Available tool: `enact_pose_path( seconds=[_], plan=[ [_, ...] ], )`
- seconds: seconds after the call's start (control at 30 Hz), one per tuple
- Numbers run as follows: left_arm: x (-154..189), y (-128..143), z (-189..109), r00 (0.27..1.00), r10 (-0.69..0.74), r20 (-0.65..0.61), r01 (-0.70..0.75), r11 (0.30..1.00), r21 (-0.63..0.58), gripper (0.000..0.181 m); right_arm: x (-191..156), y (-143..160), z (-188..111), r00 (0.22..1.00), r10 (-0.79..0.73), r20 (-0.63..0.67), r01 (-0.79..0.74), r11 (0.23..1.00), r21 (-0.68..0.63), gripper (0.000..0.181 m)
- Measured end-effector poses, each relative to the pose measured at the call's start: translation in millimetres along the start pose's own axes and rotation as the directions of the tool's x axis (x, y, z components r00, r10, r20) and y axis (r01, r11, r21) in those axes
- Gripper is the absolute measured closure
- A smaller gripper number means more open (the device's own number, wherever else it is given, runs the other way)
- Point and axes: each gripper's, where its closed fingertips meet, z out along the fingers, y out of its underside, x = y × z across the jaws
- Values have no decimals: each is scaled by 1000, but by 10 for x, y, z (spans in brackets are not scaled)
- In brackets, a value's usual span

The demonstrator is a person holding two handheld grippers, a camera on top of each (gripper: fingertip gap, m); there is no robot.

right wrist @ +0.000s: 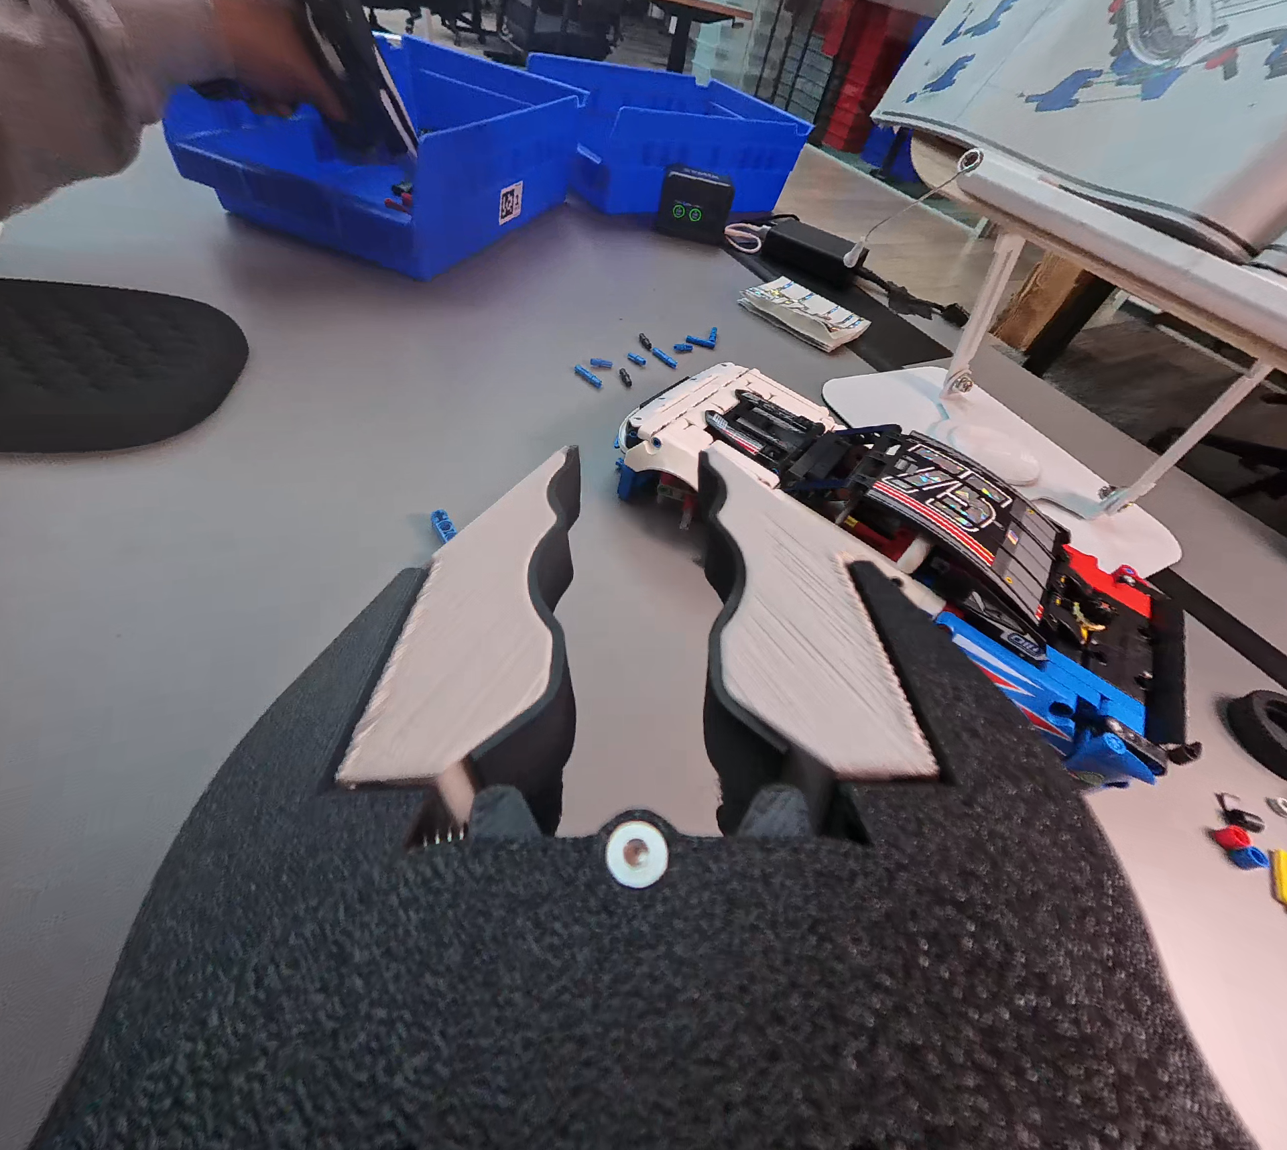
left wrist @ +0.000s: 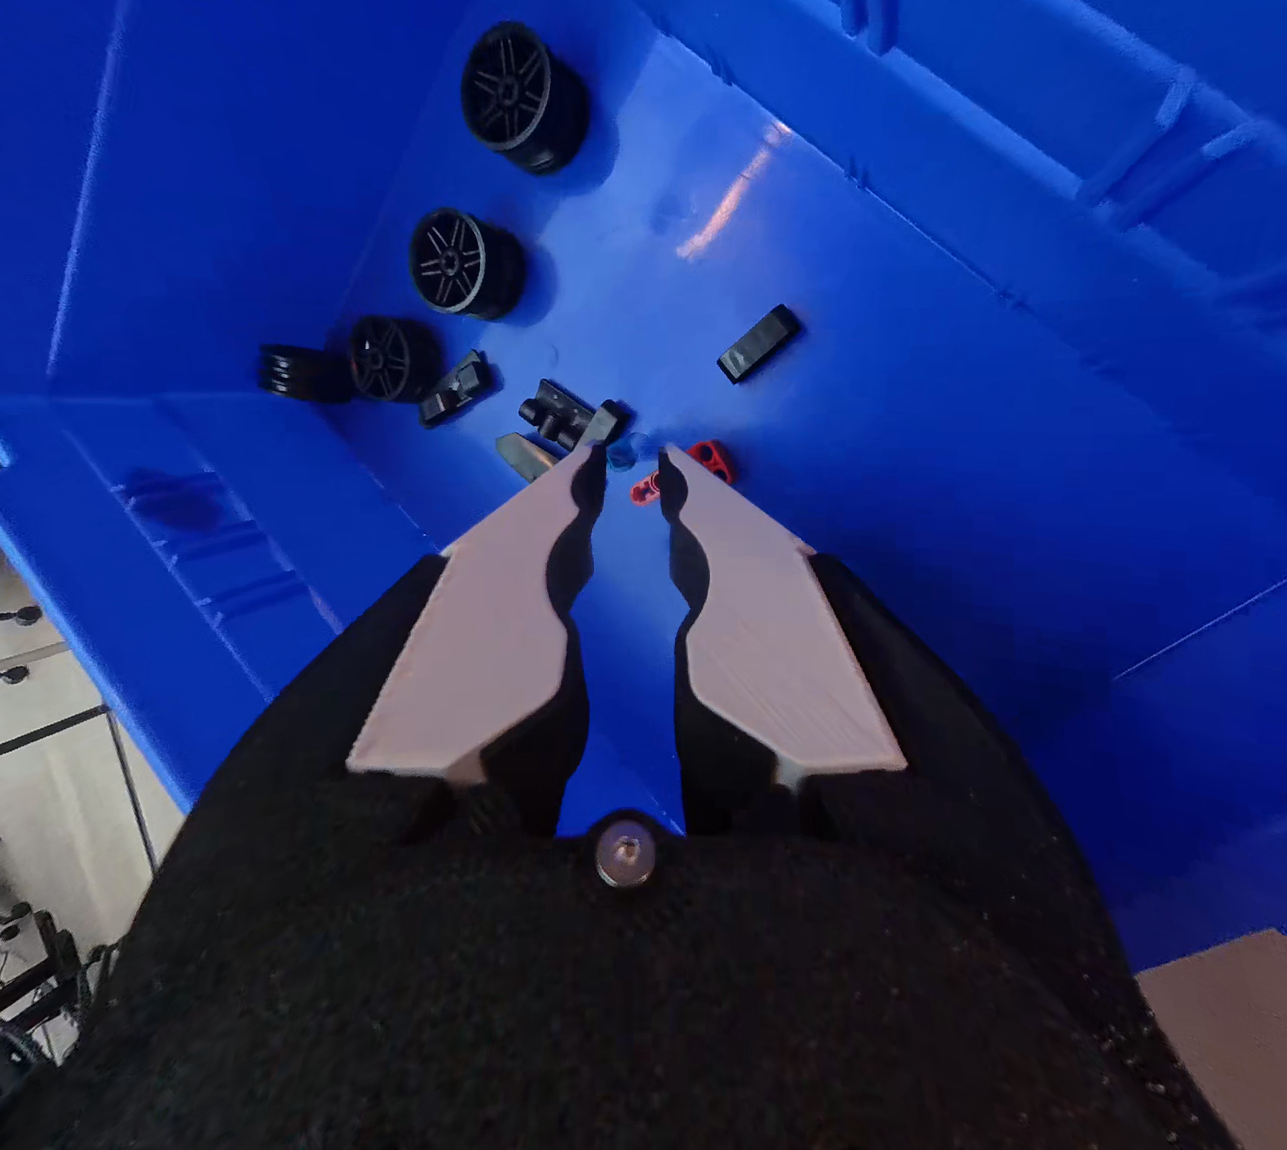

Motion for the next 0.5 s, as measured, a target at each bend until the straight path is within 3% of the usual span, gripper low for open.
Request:
enact_pose_path(
  seconds=[0.1,0.17,0.23,0.3,0.4,0.47,0.5],
  plan=[
    [-42,-12,5,1000,-29,3,29,999,15,149,-28,23,11,1000,-1,13,1,1000,-10,148],
    [-153,-112,-89,997,-62,44,58,994,93,142,-36,34,16,1000,-3,17,3,1000,-15,148],
    [-262,-341,-346,992,-90,93,63,963,262,140,-37,42,19,1000,0,19,1,1000,-16,149],
    [-154,-664,-792,995,-76,65,34,869,493,139,-38,53,26,1000,3,21,-2,1000,-19,148],
    [629,-1002,-1577,977,132,-167,38,662,748,144,-26,79,45,1000,7,17,-7,1000,-25,148],
    [1392,-990,-1979,862,363,-354,85,586,806,145,6,85,48,1000,12,-1,-12,1000,-22,148],
    [1774,-914,-2095,773,462,-434,100,587,803,143,31,82,47,1000,16,-13,-16,1000,-18,147]
  ],
)
